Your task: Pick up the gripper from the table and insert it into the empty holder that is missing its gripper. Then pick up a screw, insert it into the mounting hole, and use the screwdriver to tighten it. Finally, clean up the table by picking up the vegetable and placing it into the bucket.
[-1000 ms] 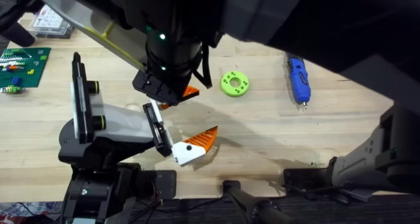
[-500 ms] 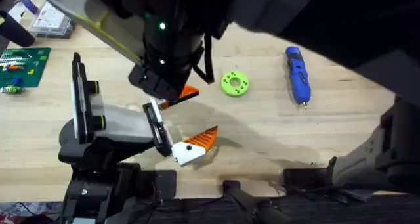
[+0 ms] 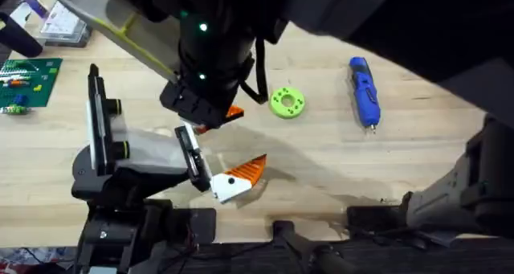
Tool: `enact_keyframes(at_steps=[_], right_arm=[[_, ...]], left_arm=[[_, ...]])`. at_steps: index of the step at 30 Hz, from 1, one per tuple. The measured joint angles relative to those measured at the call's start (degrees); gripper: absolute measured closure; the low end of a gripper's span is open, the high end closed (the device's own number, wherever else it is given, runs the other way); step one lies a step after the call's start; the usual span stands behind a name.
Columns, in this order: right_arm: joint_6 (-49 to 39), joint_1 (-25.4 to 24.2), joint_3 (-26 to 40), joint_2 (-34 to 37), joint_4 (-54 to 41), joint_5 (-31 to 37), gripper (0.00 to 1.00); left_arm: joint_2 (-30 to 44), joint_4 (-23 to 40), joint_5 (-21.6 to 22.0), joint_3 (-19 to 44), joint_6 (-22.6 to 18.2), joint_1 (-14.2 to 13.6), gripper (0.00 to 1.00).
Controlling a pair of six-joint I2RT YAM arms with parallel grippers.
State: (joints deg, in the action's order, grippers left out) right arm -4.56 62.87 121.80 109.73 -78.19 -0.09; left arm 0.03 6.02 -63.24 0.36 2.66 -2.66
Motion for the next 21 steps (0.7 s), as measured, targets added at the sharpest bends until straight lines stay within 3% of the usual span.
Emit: enact_keyframes(at_steps=[21], right_arm=[[-0.7,-0.9,0.0,1.4,-0.2,-0.2,0.992]], left_arm=[[0.0,0.0,0.0,0.0,0.0,0.0,0.015]])
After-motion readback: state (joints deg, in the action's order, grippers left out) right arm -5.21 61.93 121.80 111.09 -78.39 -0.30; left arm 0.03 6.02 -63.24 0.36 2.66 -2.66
